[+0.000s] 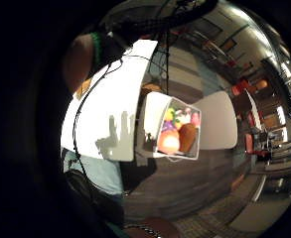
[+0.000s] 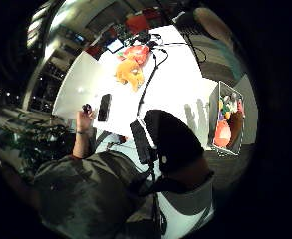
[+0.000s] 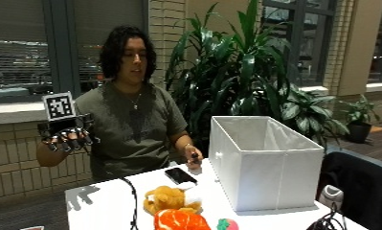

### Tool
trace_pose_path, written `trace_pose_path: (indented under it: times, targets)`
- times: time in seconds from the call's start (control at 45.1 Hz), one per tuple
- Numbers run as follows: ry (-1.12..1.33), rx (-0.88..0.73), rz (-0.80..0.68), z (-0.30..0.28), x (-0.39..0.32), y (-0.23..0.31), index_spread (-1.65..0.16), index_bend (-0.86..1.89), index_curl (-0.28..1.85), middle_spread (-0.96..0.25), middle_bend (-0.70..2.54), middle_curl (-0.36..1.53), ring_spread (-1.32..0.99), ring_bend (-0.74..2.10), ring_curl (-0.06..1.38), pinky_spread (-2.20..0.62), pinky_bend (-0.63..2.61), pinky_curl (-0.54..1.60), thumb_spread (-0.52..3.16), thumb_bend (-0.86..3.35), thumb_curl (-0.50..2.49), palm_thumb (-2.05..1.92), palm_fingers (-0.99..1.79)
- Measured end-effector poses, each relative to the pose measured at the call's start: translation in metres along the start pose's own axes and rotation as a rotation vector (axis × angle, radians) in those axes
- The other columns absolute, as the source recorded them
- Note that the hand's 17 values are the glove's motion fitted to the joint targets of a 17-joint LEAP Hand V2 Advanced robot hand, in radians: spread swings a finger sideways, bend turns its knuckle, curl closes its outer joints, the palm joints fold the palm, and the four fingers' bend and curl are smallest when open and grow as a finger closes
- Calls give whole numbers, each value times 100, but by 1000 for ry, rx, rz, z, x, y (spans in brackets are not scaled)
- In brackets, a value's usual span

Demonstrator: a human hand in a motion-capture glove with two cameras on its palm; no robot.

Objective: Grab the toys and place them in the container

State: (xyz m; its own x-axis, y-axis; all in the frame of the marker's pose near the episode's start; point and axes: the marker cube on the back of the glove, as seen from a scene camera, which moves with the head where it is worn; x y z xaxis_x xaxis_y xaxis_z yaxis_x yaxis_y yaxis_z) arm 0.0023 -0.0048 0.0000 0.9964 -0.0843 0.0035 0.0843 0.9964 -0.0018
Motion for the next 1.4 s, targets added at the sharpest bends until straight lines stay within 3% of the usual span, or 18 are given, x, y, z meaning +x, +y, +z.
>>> trace_pose_path:
  times: [0.111,0.199,0.266,0.399,0.643,0.82,0.975,1.219,1.33,1.396]
  targets:
    - [-4,43,45,0,-4,-6,-22,19,8,-8,19,6,-13,32,9,0,48,15,74,2,3,1,41]
    - [-10,-50,144,-6,-13,-3,-28,18,11,-9,19,9,-16,35,11,0,50,18,95,2,5,0,39]
    - [-11,-33,155,-8,-17,-7,-30,18,13,-10,19,11,-18,36,12,0,51,19,106,1,7,0,38]
    - [-49,-1,6,-10,-24,-22,-34,18,16,-12,19,14,-21,39,14,-1,54,22,120,0,10,-1,38]
    - [-212,-14,-123,12,-73,-97,-36,16,18,-15,23,19,-26,53,18,-5,57,24,136,-1,15,-1,50]
    - [-257,-33,-139,72,-118,-196,-37,17,20,-17,25,23,-30,60,21,-11,61,27,141,0,18,0,55]
    - [-227,-150,-72,154,-141,-268,-37,17,21,-20,29,26,-33,63,23,-17,64,29,145,0,20,1,57]
    - [-35,-375,-34,242,-156,-305,-36,11,21,-21,30,30,-36,66,26,-20,71,33,140,-2,23,0,38]
    - [15,-282,-59,251,-158,-306,-33,-2,13,-24,35,33,-40,84,31,-26,83,36,136,1,26,6,42]
    - [29,-195,-71,245,-158,-306,-31,-2,9,-27,45,36,-43,98,34,-32,90,37,144,8,27,17,60]
